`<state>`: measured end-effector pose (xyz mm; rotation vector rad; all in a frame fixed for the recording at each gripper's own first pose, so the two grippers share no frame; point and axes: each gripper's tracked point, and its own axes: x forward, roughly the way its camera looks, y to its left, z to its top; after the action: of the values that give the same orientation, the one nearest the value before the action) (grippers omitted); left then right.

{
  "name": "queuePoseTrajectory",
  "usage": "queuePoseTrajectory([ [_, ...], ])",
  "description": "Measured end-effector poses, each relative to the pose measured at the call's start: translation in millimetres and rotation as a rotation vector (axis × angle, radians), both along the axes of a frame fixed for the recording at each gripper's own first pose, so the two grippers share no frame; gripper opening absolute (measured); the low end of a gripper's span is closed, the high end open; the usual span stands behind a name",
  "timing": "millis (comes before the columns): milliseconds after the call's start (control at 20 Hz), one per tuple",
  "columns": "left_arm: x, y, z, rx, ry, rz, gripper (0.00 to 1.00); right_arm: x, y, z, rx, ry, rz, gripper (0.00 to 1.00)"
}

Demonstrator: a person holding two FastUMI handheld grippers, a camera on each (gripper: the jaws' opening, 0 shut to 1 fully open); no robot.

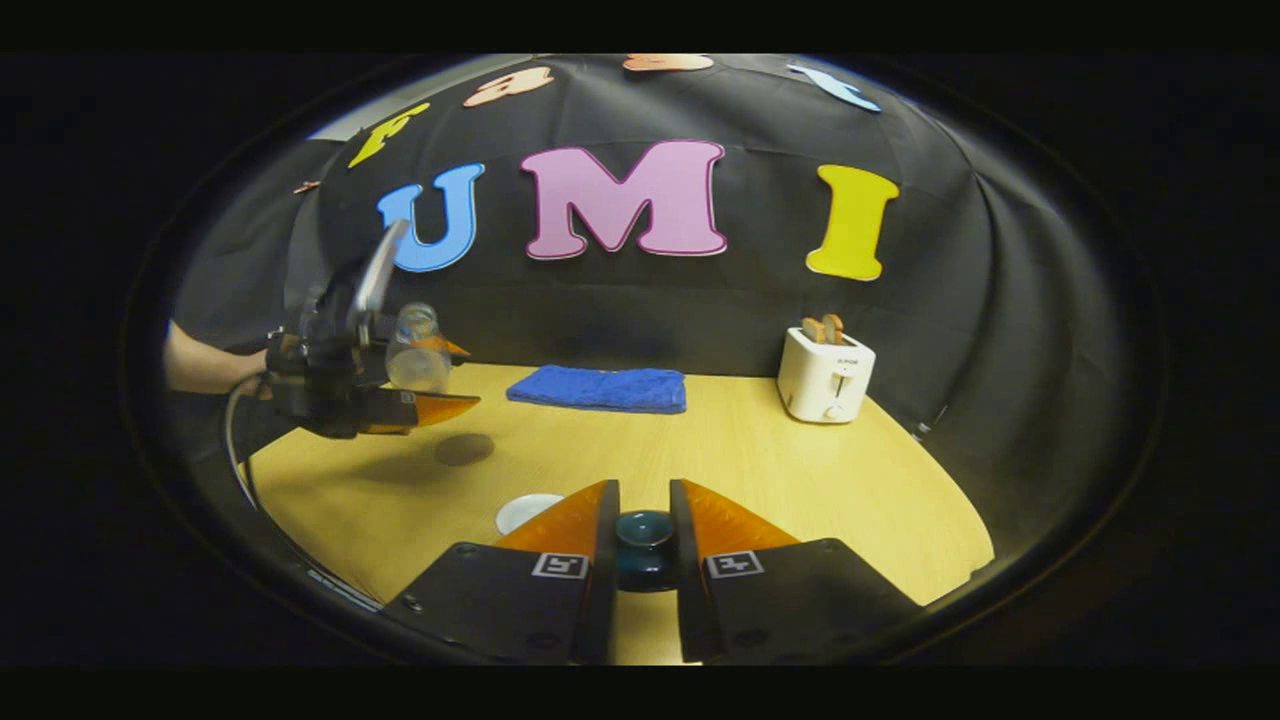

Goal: Open the teacup lid with one hand, grasp the water bottle and pour water into the teacup with the other hand; after pouring, place the water bottle on the coaster and then close the teacup lid.

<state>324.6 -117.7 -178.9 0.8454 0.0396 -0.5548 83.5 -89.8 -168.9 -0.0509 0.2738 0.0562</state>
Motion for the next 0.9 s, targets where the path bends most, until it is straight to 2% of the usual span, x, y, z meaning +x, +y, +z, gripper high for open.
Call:
queuePoseTrajectory([
  [150, 16, 5, 8, -0.405, 0.115, 0.006, 0.77, 11, 17, -7, -0.011, 0.009, 0.011, 0.28],
  [250, 23, 5, 5, -0.559, 0.157, 0.043, 0.77, 19, 22, -14, -0.033, 0.014, 0.005, 0.28],
  [350, 22, 5, 0, -0.643, 0.204, 0.051, 0.77, 28, 25, -15, -0.043, -0.003, -0.01, 0.28],
  [450, 21, 4, -7, -0.667, 0.246, 0.053, 0.78, 34, 32, -22, -0.016, -0.001, -0.019, 0.28],
  [500, 22, 5, -11, -0.668, 0.256, 0.06, 0.77, 37, 38, -28, 0.003, 0.004, -0.019, 0.23],
  [550, 22, 5, -17, -0.655, 0.271, 0.07, 0.77, 40, 43, -32, 0.013, 0.007, -0.017, 0.28],
  [700, 20, 11, -32, -0.6, 0.298, 0.088, 0.8, 44, 59, -37, 0.015, 0.003, -0.003, 0.28],
  [750, 22, 6, -36, -0.588, 0.293, 0.082, 0.78, 47, 63, -38, 0.018, -0.005, 0.003, 0.28],
  [900, 23, 6, -40, -0.572, 0.268, 0.081, 0.79, 59, 75, -42, 0.035, -0.022, 0.02, 0.28],
])
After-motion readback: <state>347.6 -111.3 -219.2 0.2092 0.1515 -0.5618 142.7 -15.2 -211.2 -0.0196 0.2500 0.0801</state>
